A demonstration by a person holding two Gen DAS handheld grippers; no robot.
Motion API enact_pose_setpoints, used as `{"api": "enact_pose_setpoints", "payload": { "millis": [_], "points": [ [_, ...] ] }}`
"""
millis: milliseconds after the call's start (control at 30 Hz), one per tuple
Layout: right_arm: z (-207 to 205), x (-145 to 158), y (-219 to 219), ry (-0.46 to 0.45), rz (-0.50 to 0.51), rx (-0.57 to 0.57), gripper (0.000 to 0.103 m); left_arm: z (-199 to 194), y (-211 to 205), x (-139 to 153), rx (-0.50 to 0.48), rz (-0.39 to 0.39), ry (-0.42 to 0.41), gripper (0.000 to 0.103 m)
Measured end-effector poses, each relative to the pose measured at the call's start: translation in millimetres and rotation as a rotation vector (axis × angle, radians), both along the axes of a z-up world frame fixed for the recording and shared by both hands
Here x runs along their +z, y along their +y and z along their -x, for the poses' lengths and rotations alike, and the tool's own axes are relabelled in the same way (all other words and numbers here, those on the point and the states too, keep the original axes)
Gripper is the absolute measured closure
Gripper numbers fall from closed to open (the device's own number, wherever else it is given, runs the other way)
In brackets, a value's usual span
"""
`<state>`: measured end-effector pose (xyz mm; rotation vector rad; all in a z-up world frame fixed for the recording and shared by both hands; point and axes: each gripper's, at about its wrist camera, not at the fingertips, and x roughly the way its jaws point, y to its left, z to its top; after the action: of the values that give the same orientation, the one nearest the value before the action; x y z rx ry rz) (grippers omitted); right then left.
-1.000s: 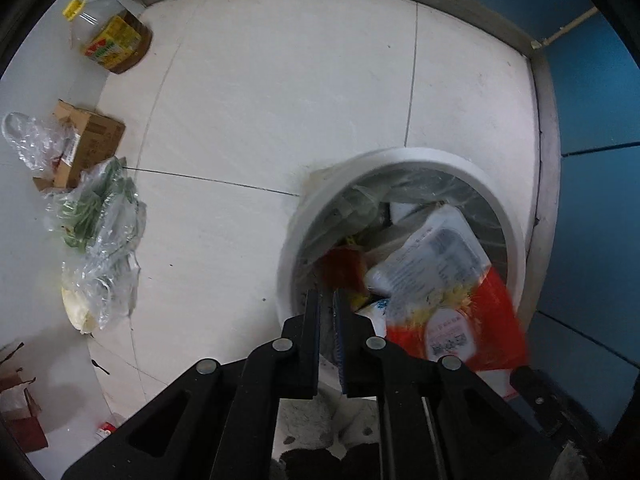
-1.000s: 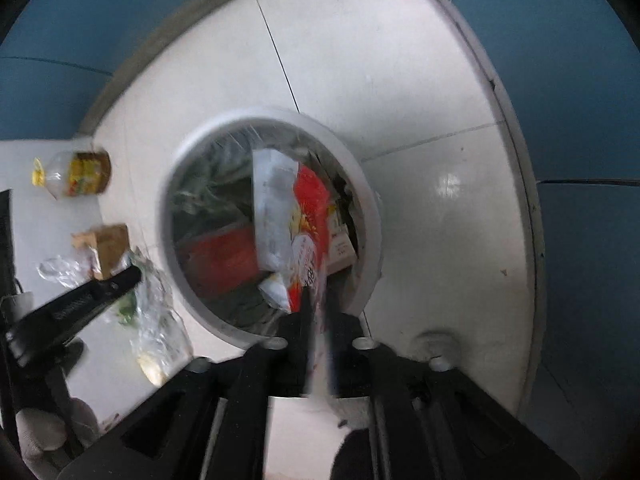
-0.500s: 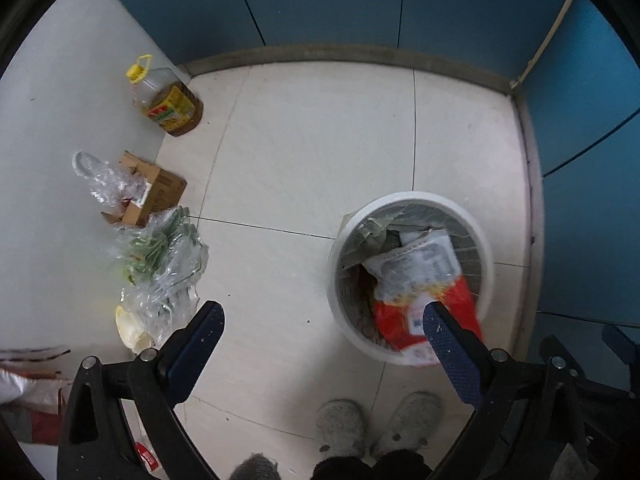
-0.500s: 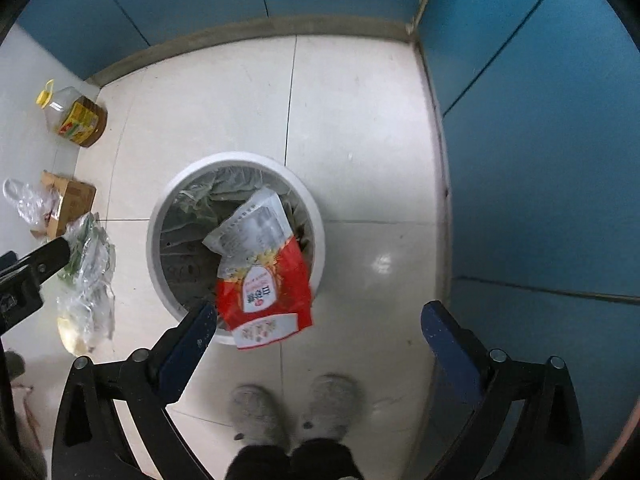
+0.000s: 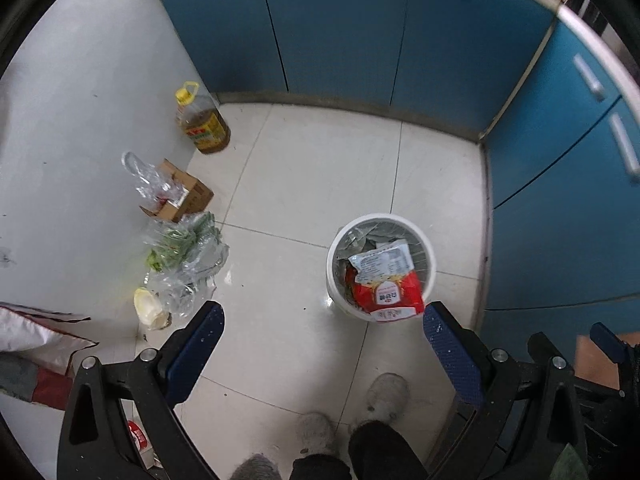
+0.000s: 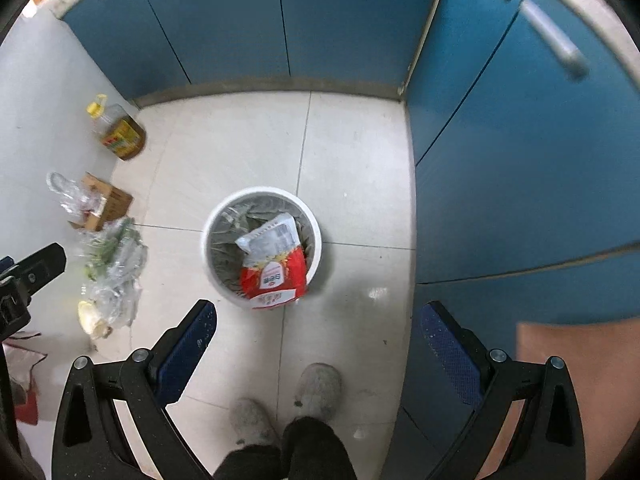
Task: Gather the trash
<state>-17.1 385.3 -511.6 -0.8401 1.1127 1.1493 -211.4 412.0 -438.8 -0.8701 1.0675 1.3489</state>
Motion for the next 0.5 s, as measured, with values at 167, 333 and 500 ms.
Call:
{"api": "enact_pose_setpoints", "payload": {
  "millis": [167, 333, 500],
  "points": [
    [11, 95, -44, 0.002, -0.080, 0.002, 0.000, 13, -45, 82, -0.037, -0.060, -0.023, 0.001],
    [23, 198, -104, 0.039, -0.153, -0.010, 0.000, 35, -102, 168, -0.093, -0.087, -0.107, 0.001],
    [32, 284, -166, 0.100, -0.221, -0.001, 0.000, 35, -155, 237, -0.182, -0.110, -0.196, 0.001]
  ]
}}
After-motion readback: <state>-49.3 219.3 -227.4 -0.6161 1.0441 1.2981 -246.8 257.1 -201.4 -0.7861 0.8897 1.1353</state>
